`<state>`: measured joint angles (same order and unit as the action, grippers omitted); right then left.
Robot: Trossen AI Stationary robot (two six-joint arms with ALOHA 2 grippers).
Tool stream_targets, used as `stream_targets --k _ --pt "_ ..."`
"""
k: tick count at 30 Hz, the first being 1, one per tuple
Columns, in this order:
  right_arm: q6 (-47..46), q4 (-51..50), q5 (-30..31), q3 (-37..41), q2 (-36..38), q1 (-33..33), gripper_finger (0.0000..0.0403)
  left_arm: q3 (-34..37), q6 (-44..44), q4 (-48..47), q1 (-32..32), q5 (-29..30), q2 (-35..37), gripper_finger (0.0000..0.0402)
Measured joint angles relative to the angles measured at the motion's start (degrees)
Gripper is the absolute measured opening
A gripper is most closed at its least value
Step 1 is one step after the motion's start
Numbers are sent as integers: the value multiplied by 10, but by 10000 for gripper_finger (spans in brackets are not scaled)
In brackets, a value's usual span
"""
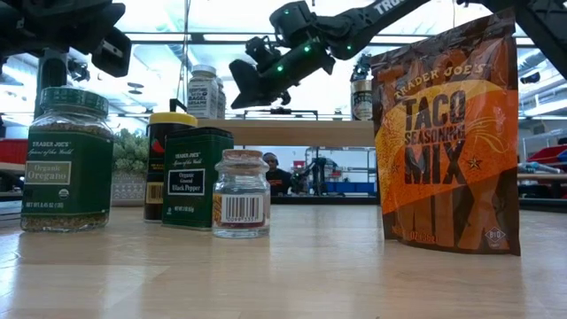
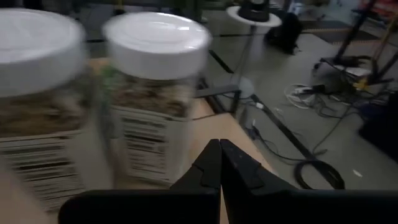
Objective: Shelf spices
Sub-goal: Put the white seasoning bottle on the shelf aligned with the other white seasoning bottle
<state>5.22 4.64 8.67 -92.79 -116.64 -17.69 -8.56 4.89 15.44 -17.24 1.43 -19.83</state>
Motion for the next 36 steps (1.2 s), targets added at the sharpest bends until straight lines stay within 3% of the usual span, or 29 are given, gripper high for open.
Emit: stream_targets --k 11,19,23,30,36 --pt "-52 -19 -21 0 0 1 0 0 0 -2 0 0 0 69" --pt "-53 -117 36 -7 24 2 0 0 2 -3 0 0 0 69" --pt "-41 -199 33 -73 41 -4 0 0 0 -3 0 0 0 69" --pt "-23 -333 -35 -255 35 -32 0 0 0 4 0 0 0 69" --pt "-26 -384 -89 -319 5 -59 0 0 0 10 0 1 0 69"
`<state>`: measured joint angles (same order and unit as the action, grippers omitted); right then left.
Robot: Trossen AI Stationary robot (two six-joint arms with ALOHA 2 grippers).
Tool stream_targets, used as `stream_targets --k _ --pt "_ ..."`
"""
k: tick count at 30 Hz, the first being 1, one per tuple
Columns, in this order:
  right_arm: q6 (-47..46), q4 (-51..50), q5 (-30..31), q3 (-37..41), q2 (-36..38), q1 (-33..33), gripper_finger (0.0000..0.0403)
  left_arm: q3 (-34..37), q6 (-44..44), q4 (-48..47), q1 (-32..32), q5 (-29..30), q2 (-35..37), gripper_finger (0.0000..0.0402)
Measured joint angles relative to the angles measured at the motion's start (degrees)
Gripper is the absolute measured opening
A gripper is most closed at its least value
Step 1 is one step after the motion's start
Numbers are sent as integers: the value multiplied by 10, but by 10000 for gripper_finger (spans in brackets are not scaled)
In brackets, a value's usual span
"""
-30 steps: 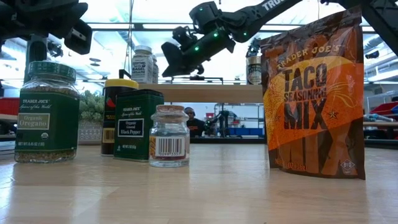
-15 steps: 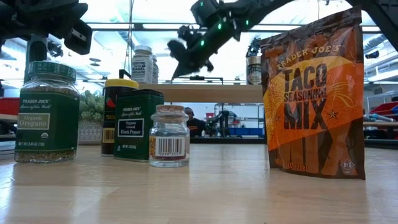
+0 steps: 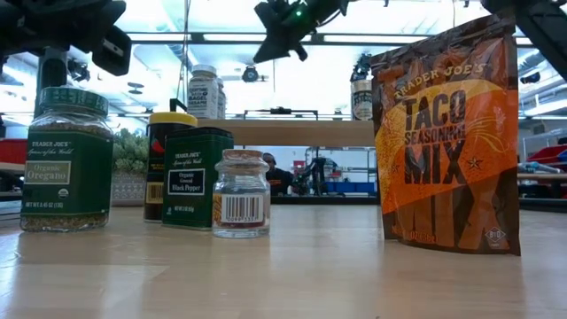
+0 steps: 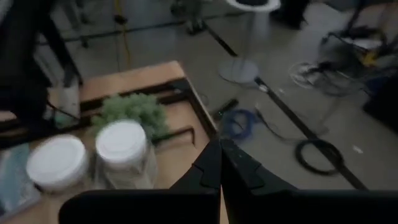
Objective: Shelf spices
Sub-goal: Put the white seasoning bottle on the shelf aligned with the other white seasoning bottle
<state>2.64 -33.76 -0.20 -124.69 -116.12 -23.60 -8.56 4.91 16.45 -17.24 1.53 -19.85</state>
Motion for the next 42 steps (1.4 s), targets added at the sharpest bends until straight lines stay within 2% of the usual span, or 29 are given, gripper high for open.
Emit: stream_targets --k 7,11,18,31,36,39,42 --pt "0 -20 -113 -1 -32 -6 0 0 0 -2 0 -1 0 69" --pt "0 -49 -112 0 -51 -9 0 0 0 -8 0 -1 0 69" --pt "4 -38 -118 1 -99 3 0 0 0 -10 0 -1 0 69" --pt "20 -11 -128 1 -105 10 0 0 0 -10 0 -1 0 69" --pt "36 22 -76 1 -105 10 0 0 0 -10 0 -1 0 69" --pt "36 40 -72 1 -105 11 0 0 0 -10 0 -1 0 69" --pt "34 16 -55 1 -104 15 0 0 0 -10 0 -1 0 69"
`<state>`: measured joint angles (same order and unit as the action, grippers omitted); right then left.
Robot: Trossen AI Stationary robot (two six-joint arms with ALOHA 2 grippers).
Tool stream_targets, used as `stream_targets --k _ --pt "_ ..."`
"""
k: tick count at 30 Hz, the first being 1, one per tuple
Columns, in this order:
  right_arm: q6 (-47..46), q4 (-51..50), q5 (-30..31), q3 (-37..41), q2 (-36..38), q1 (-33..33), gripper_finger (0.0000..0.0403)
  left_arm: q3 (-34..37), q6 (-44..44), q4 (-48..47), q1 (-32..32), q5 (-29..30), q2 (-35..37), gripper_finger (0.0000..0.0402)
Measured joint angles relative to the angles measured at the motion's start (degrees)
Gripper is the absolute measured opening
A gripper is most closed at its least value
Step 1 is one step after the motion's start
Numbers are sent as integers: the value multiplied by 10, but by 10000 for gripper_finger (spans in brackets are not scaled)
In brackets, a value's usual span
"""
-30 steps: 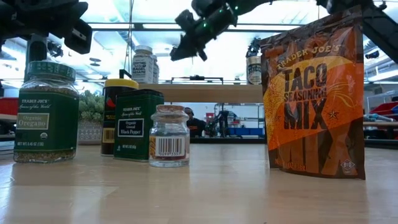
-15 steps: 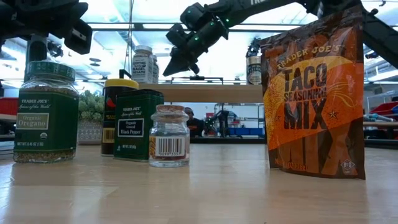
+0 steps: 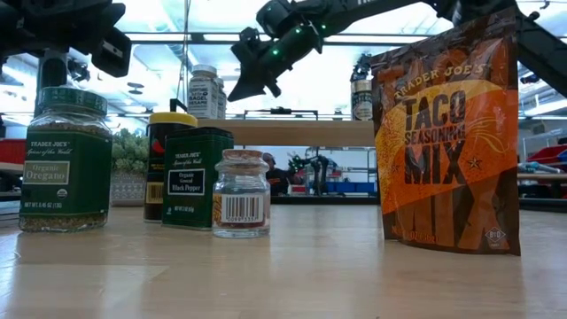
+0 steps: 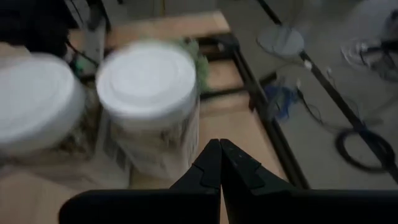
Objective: Shelf spices
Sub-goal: Put the white seasoning bottle on the shelf aligned with the other white seasoning bottle
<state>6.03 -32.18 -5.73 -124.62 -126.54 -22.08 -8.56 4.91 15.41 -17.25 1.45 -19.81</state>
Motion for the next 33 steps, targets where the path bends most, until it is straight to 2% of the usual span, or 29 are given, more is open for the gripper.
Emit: stream_targets --k 3,8,10,15,20,33 --pt "-20 -31 15 0 0 2 0 0 0 0 0 0 0 69" --pt "-28 -41 -61 0 0 1 0 0 0 -1 0 0 0 69" --pt "-22 -34 -64 0 0 3 0 0 0 1 0 0 0 69" --pt "-1 17 -40 0 0 6 0 0 0 2 0 0 0 69" --pt "6 51 29 0 0 8 0 0 0 2 0 0 0 69" --pt "-2 42 30 0 0 12 0 0 0 1 0 0 0 69"
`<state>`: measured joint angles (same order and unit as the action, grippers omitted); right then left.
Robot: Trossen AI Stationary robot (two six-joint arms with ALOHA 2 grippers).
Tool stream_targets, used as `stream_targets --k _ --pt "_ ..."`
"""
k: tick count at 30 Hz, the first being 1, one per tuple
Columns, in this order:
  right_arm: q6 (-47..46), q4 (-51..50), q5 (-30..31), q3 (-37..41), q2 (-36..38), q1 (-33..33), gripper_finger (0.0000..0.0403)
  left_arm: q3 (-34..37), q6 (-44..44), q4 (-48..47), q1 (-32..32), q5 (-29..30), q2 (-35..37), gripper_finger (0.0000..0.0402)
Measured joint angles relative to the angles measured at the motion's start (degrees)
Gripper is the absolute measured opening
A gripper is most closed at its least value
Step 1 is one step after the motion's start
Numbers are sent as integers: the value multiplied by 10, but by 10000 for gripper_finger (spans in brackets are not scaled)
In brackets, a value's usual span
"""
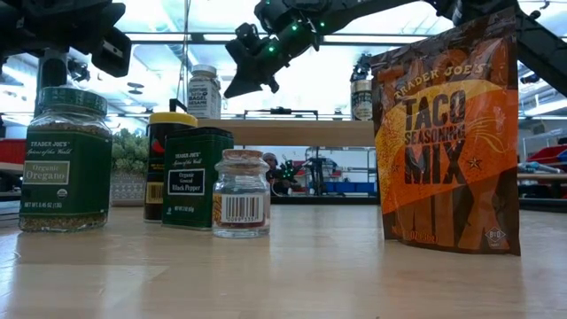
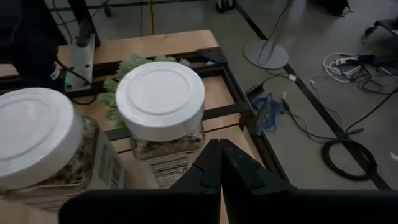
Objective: Shelf spices
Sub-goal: Put the white seasoning bottle on the shelf aligned with the other white seasoning bottle
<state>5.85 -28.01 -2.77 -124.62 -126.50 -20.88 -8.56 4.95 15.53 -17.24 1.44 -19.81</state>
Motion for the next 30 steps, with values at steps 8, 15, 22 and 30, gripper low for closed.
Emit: stream_targets --k 8,15,22,30 --pt "28 8 -35 0 0 2 0 0 0 0 0 0 0 69" --pt "-5 -48 41 0 7 4 0 0 0 0 0 0 0 69" --pt "-29 -130 -15 0 12 18 0 0 0 0 0 0 0 69" --pt "12 -79 -61 0 12 59 0 0 0 1 0 0 0 69"
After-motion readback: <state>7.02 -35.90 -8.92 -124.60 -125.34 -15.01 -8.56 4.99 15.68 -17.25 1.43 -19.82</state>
